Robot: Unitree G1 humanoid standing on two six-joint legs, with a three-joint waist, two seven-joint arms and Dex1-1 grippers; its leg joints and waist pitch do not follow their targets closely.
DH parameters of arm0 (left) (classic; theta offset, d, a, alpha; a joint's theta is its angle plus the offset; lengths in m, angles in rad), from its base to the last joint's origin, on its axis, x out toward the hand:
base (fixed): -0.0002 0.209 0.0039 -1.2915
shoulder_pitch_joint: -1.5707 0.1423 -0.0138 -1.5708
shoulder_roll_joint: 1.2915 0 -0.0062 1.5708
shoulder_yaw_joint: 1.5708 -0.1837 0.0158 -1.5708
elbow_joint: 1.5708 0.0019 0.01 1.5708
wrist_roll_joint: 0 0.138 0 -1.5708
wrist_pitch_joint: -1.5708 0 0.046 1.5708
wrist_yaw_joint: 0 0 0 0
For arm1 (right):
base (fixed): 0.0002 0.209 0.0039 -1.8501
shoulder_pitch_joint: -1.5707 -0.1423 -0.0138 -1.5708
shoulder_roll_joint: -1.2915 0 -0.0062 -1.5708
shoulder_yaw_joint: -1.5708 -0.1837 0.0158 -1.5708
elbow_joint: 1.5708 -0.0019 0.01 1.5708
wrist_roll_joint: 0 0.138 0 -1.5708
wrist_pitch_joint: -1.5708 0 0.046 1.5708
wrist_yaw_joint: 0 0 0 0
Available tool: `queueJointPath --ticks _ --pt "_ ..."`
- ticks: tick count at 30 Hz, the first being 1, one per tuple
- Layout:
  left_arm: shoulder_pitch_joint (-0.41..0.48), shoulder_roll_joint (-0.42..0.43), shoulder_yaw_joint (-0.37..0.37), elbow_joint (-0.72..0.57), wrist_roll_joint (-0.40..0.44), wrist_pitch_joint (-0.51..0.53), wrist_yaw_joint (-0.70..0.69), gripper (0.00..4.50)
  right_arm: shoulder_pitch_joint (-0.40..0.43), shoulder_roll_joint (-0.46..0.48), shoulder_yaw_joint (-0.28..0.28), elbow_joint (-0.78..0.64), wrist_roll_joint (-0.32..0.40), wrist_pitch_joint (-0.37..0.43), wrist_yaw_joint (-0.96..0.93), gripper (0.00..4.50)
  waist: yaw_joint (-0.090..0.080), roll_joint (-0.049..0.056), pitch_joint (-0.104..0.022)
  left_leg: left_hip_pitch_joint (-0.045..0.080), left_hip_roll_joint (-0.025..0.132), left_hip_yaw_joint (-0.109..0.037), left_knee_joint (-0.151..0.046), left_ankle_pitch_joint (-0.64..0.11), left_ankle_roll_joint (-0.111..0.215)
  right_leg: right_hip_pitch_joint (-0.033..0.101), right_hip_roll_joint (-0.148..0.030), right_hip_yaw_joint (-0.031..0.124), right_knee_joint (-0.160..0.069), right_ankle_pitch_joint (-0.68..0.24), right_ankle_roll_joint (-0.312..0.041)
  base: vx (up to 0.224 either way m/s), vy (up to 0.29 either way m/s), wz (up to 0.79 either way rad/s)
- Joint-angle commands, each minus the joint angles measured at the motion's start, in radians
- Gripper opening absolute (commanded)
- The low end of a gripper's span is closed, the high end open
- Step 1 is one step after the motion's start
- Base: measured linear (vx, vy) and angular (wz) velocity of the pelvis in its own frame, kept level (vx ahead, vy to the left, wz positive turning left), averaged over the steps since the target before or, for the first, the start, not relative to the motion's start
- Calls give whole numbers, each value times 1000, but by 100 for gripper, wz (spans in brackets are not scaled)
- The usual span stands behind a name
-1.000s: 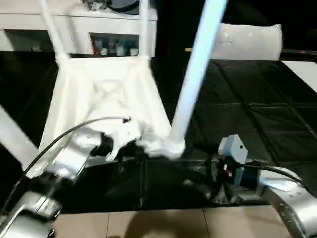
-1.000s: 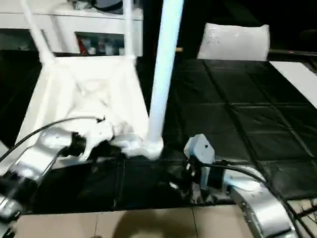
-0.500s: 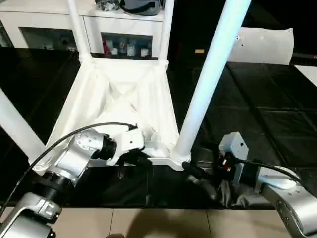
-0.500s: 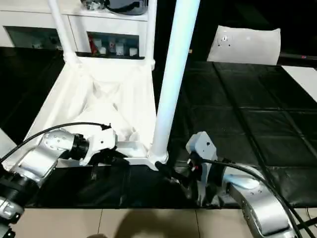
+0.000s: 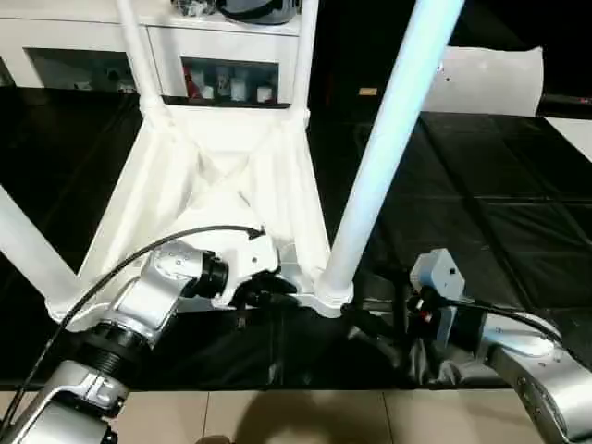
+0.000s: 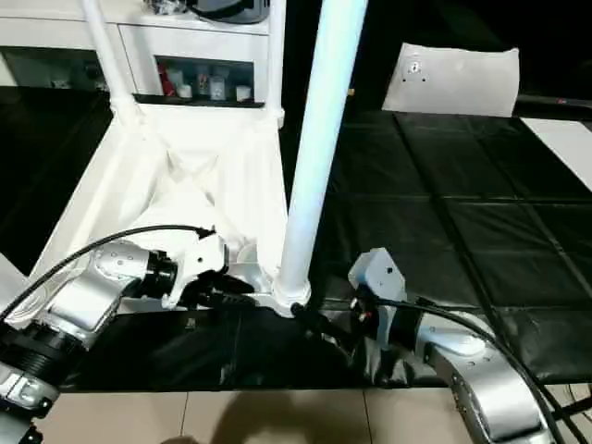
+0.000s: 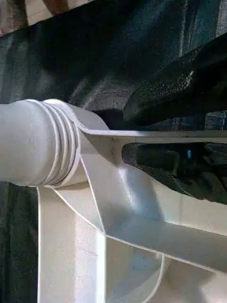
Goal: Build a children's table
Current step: Rotate table base, then rotate leg to tighten
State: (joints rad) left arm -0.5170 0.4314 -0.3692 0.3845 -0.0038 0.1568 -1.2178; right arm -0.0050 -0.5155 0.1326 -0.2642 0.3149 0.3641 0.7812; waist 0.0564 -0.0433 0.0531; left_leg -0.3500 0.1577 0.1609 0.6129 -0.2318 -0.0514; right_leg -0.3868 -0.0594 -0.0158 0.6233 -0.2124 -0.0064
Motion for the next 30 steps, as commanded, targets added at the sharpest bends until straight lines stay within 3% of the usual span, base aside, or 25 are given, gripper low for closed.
queueJointPath --ticks 1,4,8,11,18,26,30 --pt "-19 12 -22 21 26 -2 -11 90 -4 -13 -10 8 -7 -8 0 450 0 6 -46 1 70 -20 -89 -145 28 39 -84 44 -78 -171 -217 0 0 0" --pt "-24 23 -24 27 27 3 -23 53 -4 -12 -11 16 -9 -16 3 450 0 7 -48 1 70 -21 -88 -133 25 40 -84 44 -75 -144 -218 0 0 0" --pt "-29 21 -9 43 19 -37 -21 48 -3 -12 -10 22 -10 -23 7 450 -1 5 -49 1 70 -20 -87 -127 29 41 -85 44 -75 -125 -228 0 0 0" --pt "-34 27 -16 48 24 -30 -31 10 -3 -11 -9 27 -11 -25 10 450 -1 3 -49 1 71 -19 -87 -121 31 41 -85 43 -73 -109 -233 0 0 0" --pt "-45 44 -43 72 36 -71 -81 6 -26 -9 -3 59 -12 -29 27 450 0 2 -47 2 71 -19 -89 -144 27 40 -87 44 -77 -160 -226 0 0 0" --pt "-50 53 -75 76 24 -145 -176 6 -87 -18 29 144 -6 -63 119 450 -1 1 -52 2 70 -16 -83 -93 50 42 -88 42 -68 -76 -255 0 0 0" --pt "-69 62 -105 86 16 -211 -260 0 -158 -21 51 252 16 -112 249 410 7 -4 -55 5 70 -12 -78 -67 73 41 -87 40 -59 -22 -281 0 0 0"
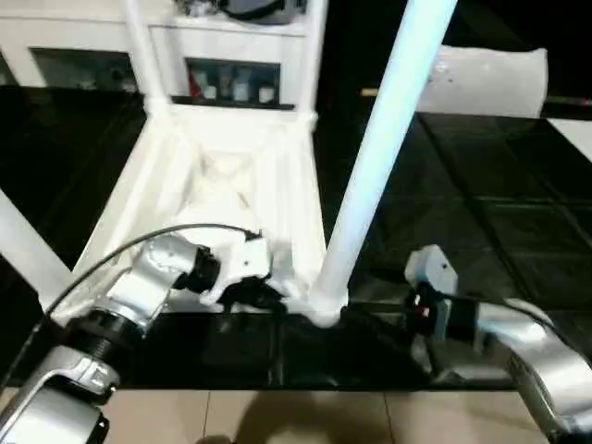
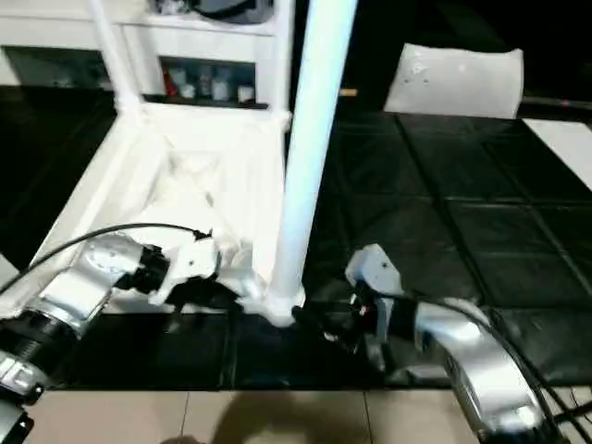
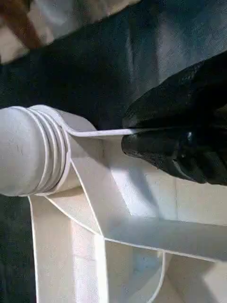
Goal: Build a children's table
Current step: Rotate leg to tighten
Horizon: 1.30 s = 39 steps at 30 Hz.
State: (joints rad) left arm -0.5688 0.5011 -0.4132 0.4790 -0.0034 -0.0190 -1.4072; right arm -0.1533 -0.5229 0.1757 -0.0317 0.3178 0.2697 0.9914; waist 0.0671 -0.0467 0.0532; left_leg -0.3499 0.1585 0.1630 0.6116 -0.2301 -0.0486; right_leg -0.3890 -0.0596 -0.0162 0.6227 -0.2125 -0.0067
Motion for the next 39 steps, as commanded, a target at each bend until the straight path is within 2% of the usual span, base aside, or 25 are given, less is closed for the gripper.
queueJointPath --ticks 1,5,7,9,11,12,14,18,21,22,23,27,28,31,34,36,37,38,39 --pt "-22 -5 -67 -6 15 -46 -85 0 -24 -15 14 39 18 -23 67 400 -2 -1 -55 6 71 -13 -78 -62 73 43 -86 41 -58 -11 -284 0 0 0" --pt "-38 1 -80 13 27 -79 -110 0 -67 -6 26 91 30 -28 126 370 7 -4 -57 7 70 -12 -76 -51 78 44 -87 39 -54 2 -291 0 0 0" --pt "-46 1 -83 24 31 -92 -123 0 -96 3 34 125 37 -30 159 338 14 -5 -56 9 72 -10 -76 -55 75 44 -88 40 -55 -7 -289 0 0 0" --pt "-51 -2 -81 32 31 -100 -131 0 -113 10 41 150 35 -41 182 335 16 -4 -57 7 72 -11 -76 -50 73 45 -89 39 -55 -8 -289 0 0 0" --pt "-55 -4 -81 35 32 -104 -137 0 -129 17 50 170 37 -42 206 301 14 -5 -58 8 71 -10 -76 -54 68 44 -89 38 -53 -14 -291 0 0 0" --pt "-60 -7 -83 44 34 -110 -140 0 -146 27 57 191 41 -42 232 294 14 -7 -58 7 71 -10 -76 -53 67 45 -88 38 -54 -15 -291 0 0 0" --pt "-67 -10 -86 55 37 -118 -143 0 -164 37 66 211 44 -40 262 283 15 -5 -58 8 71 -9 -75 -51 70 43 -88 38 -54 -14 -296 0 0 0" --pt "-76 -13 -90 73 37 -130 -146 0 -177 41 78 232 45 -45 290 242 21 -6 -60 8 72 -7 -72 -21 77 44 -86 37 -46 39 -303 0 0 0" --pt "-86 -17 -92 96 45 -143 -149 0 -189 50 87 237 46 -49 315 231 22 -7 -61 7 72 -8 -73 -28 73 45 -87 36 -47 30 -302 0 0 0" --pt "-86 -17 -92 96 45 -143 -149 0 -189 50 87 237 46 -49 315 213 23 -6 -60 8 72 -7 -73 -33 71 44 -87 37 -48 23 -301 0 0 0" --pt "-88 -17 -92 101 48 -146 -150 0 -193 51 91 241 44 -50 324 209 24 -4 -60 8 72 -7 -73 -35 69 44 -87 37 -48 20 -300 0 0 0" --pt "-93 -20 -89 112 50 -151 -152 0 -205 59 94 267 34 -61 340 200 26 -5 -59 8 73 -7 -74 -52 59 43 -87 37 -51 -6 -298 0 0 0" --pt "-94 -20 -89 116 51 -153 -151 0 -207 61 94 271 33 -61 344 198 27 -1 -60 8 73 -7 -74 -56 57 43 -89 37 -50 -7 -299 0 0 0" --pt "-96 -21 -88 124 57 -149 -138 0 -208 61 97 273 33 -57 350 197 28 -4 -60 8 72 -7 -74 -51 55 44 -87 37 -49 9 -298 0 0 0" --pt "-99 -49 -59 144 49 -89 -60 0 -190 60 100 260 36 -36 344 196 28 -3 -59 8 73 -7 -75 -53 54 44 -86 36 -49 9 -301 0 0 0" --pt "-104 -82 -29 162 41 -44 16 0 -165 69 91 248 39 -13 306 196 33 -3 -56 12 73 -6 -76 -83 48 41 -88 38 -58 -44 -296 0 0 0" --pt "-107 -100 -14 171 39 -19 59 0 -149 84 82 249 33 -15 266 196 37 0 -55 13 73 -6 -79 -101 39 40 -89 39 -63 -78 -287 0 0 0" --pt "-107 -100 -14 171 39 -19 59 0 -149 84 82 249 33 -15 266 196 38 1 -53 15 74 -5 -80 -114 34 36 -89 40 -66 -97 -283 0 0 0" --pt "-109 -136 15 176 25 22 128 0 -125 124 62 259 11 -12 162 196 38 5 -49 16 74 -8 -85 -159 17 36 -91 41 -73 -163 -272 0 0 0"
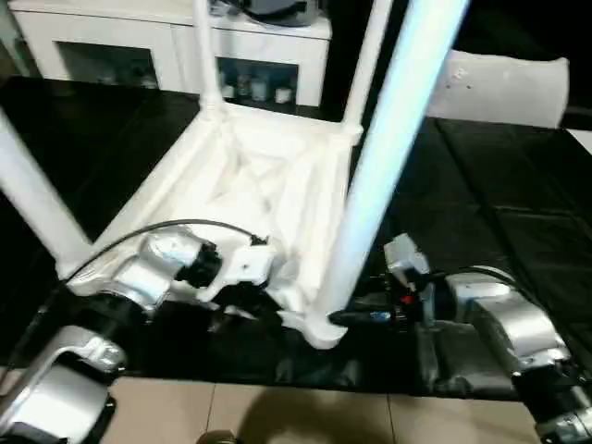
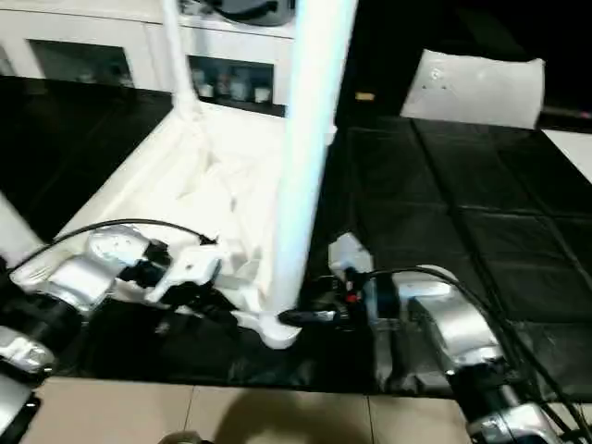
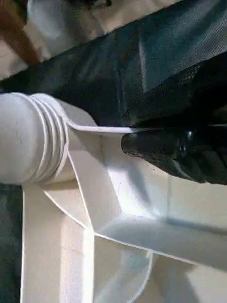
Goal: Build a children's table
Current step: Rotate leg to tighten
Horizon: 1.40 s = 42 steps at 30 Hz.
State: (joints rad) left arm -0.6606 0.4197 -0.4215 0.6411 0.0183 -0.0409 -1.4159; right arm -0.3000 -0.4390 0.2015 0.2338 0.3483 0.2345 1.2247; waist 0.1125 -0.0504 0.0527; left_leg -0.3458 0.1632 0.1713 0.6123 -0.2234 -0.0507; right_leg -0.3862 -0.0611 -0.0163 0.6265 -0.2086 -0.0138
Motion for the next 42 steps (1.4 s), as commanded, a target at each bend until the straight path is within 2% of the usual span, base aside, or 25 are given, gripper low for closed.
queueJointPath --ticks 1,3,4,6,8,9,11,12,14,17,19,20,23,24,26,28,30,32,33,34,37,39,40,42 --pt "-16 -74 39 7 -10 77 166 0 31 66 24 2 -38 9 -137 196 -10 8 -46 11 70 -16 -90 -190 7 33 -89 40 -80 -209 -254 -59 5 -3" --pt "-17 -102 58 -8 -22 123 209 0 44 104 9 5 -51 17 -221 196 -19 4 -39 14 66 -27 -98 -295 -34 29 -96 38 -102 -449 -175 -56 6 -5" --pt "-20 -125 70 -17 -26 154 244 0 52 134 1 3 -60 37 -286 195 -31 4 -39 9 66 -33 -105 -306 -44 29 -94 38 -104 -490 -148 0 0 0" --pt "-25 -154 84 -28 -27 186 296 0 62 179 -10 -3 -62 66 -364 194 -43 2 -39 7 62 -37 -104 -318 -43 27 -93 36 -111 -538 -118 0 0 0" --pt "-29 -177 94 -34 -26 208 335 0 66 215 -18 -10 -56 87 -406 194 -52 8 -41 6 61 -39 -105 -318 -32 25 -94 35 -117 -557 -104 0 0 0" --pt "-34 -194 99 -37 -24 227 357 0 65 239 -22 -13 -61 101 -442 194 -57 4 -41 4 60 -37 -106 -303 -25 25 -90 34 -119 -538 -103 0 0 0" --pt "-50 -231 108 -34 -9 254 422 0 51 302 -30 -2 -76 121 -533 194 -56 5 -45 4 60 -35 -106 -267 -15 25 -90 37 -118 -490 -113 0 0 0" --pt "-56 -242 106 -32 4 262 444 0 41 329 -37 8 -87 131 -580 194 -59 8 -44 3 62 -32 -108 -255 -16 21 -86 39 -114 -448 -126 0 0 0" --pt "-69 -260 96 -32 40 284 491 0 16 385 -50 30 -120 140 -696 194 -64 11 -46 3 60 -32 -108 -253 -24 24 -86 37 -111 -421 -139 0 0 0" --pt "-78 -250 63 -27 86 275 513 0 -1 418 -66 24 -115 134 -738 194 -71 16 -50 2 61 -30 -106 -224 -18 26 -84 40 -104 -317 -164 0 0 0" --pt "-77 -234 48 -24 102 262 505 0 6 423 -85 6 -97 136 -743 194 -70 15 -53 1 59 -25 -102 -196 -6 31 -82 41 -99 -242 -182 0 0 0" --pt "-74 -229 45 -25 106 260 500 0 9 424 -93 -1 -92 139 -742 250 -68 14 -55 -1 58 -23 -99 -163 5 34 -83 42 -95 -187 -196 0 0 0" --pt "-50 -189 38 -30 112 223 438 0 37 382 -110 -45 -83 109 -679 267 -62 19 -59 -3 59 -20 -94 -99 29 42 -82 40 -85 -63 -221 0 0 0" --pt "-44 -177 36 -32 113 210 424 0 43 369 -113 -56 -81 105 -665 274 -60 19 -64 -5 60 -19 -91 -63 38 45 -81 38 -76 2 -233 0 0 0" --pt "-28 -148 33 -34 113 154 386 0 54 331 -116 -77 -70 94 -622 308 -57 18 -66 -6 58 -15 -84 -24 57 47 -79 37 -68 86 -253 0 0 0" --pt "-19 -132 35 -33 110 145 367 0 59 304 -113 -85 -66 81 -588 311 -55 23 -63 -2 63 -14 -87 -63 56 46 -81 32 -71 72 -273 0 0 0" --pt "-4 -88 38 -21 104 99 316 0 67 231 -109 -100 -55 56 -482 348 -51 21 -59 -2 65 -14 -90 -94 46 48 -81 31 -75 31 -269 0 0 0" --pt "2 -54 30 -9 100 26 265 0 66 193 -112 -106 -41 57 -419 354 -51 19 -58 0 66 -14 -91 -117 43 46 -81 31 -78 -6 -265 0 0 0" --pt "7 -31 29 -5 90 -6 223 0 64 165 -108 -108 -36 55 -370 358 -51 22 -57 -2 67 -15 -93 -123 41 46 -82 30 -79 -21 -261 0 0 0" --pt "7 -31 29 -5 90 -6 223 0 64 165 -108 -108 -36 55 -370 367 -51 23 -57 1 68 -14 -92 -132 35 43 -84 30 -80 -35 -259 0 0 0" --pt "19 12 43 3 46 -30 106 0 50 99 -75 -97 -47 41 -250 395 -51 21 -57 1 69 -14 -92 -127 30 43 -84 29 -78 -42 -263 0 0 0" --pt "24 40 43 4 28 -42 37 0 36 70 -52 -87 -52 34 -190 395 -50 21 -59 0 68 -14 -91 -103 38 45 -83 28 -72 -15 -270 0 0 0" --pt "26 64 32 -2 26 -42 -11 0 17 62 -41 -70 -47 25 -155 395 -51 15 -58 0 70 -13 -90 -90 45 43 -84 27 -70 6 -276 0 0 0" --pt "26 83 22 -8 24 -44 -51 0 -5 60 -33 -46 -42 18 -124 395 -51 17 -59 1 69 -12 -90 -88 50 42 -85 26 -69 -1 -283 0 0 0"
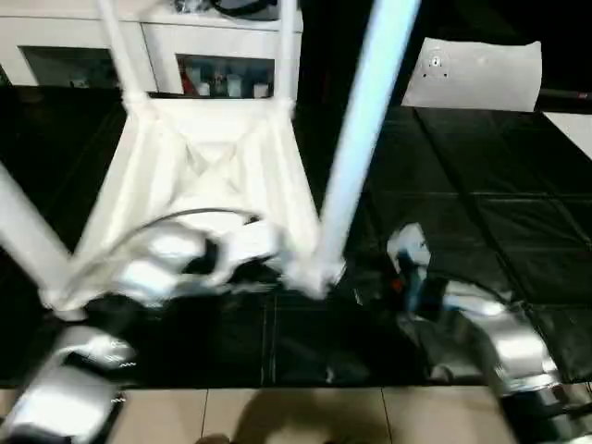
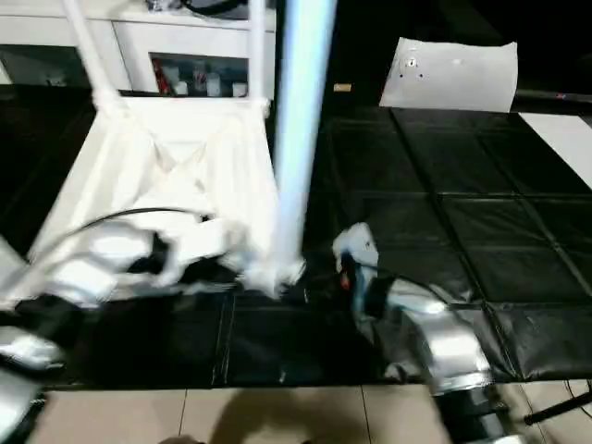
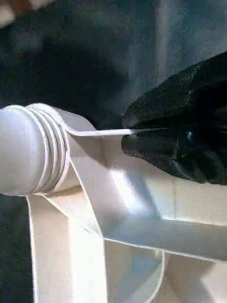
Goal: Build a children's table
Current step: Rotate leg to tighten
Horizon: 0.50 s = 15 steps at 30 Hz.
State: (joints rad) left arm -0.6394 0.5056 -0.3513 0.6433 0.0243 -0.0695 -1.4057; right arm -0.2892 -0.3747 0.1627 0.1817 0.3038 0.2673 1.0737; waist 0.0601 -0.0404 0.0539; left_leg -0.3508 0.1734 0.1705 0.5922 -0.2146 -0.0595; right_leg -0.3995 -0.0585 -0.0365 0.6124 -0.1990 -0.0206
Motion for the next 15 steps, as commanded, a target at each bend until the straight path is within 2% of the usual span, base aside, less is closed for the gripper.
queueJointPath --ticks 1,2,3,7,9,10,12,13,14,15 --pt "3 2 -50 -7 16 -23 -74 0 -25 -6 9 17 6 -18 42 395 2 8 -59 5 59 -12 -70 -96 57 55 -88 46 -54 -17 -277 0 0 0" --pt "2 8 -56 -9 14 -32 -95 0 -44 -2 13 41 2 -31 56 395 5 11 -60 10 62 -10 -69 -95 55 53 -89 46 -54 -18 -280 0 0 0" --pt "2 16 -63 -14 13 -40 -114 0 -65 3 18 67 0 -40 72 395 8 11 -55 9 62 -10 -70 -94 53 50 -88 45 -54 -16 -285 0 0 0" --pt "-6 27 -84 -16 27 -75 -149 0 -124 17 44 136 -1 -50 134 395 14 13 -53 8 62 -9 -71 -103 46 51 -86 42 -50 -11 -290 0 0 0" --pt "-16 24 -91 -3 38 -93 -151 0 -143 18 63 150 8 -36 178 367 20 15 -50 8 63 -8 -71 -106 45 50 -87 44 -51 -17 -286 0 0 0" --pt "-19 23 -91 1 40 -97 -152 0 -147 18 70 150 10 -32 192 360 26 19 -49 8 64 -8 -70 -102 44 50 -88 44 -50 -10 -285 0 0 0" --pt "-31 16 -89 15 46 -104 -153 0 -159 20 81 164 12 -24 223 357 29 20 -47 9 64 -8 -71 -101 45 48 -86 42 -49 -2 -284 0 0 0" --pt "-31 16 -89 15 46 -104 -153 0 -159 20 81 164 12 -24 223 340 30 18 -49 10 64 -8 -71 -103 44 49 -87 42 -49 -2 -285 0 0 0" --pt "-39 14 -90 25 50 -112 -154 0 -172 24 87 188 8 -34 241 340 31 23 -45 8 65 -9 -72 -106 40 48 -87 42 -49 -4 -285 0 0 0" --pt "-42 14 -91 29 52 -116 -154 0 -177 27 89 199 5 -39 246 326 31 20 -47 9 63 -8 -72 -114 38 49 -87 42 -51 -12 -286 0 0 0"
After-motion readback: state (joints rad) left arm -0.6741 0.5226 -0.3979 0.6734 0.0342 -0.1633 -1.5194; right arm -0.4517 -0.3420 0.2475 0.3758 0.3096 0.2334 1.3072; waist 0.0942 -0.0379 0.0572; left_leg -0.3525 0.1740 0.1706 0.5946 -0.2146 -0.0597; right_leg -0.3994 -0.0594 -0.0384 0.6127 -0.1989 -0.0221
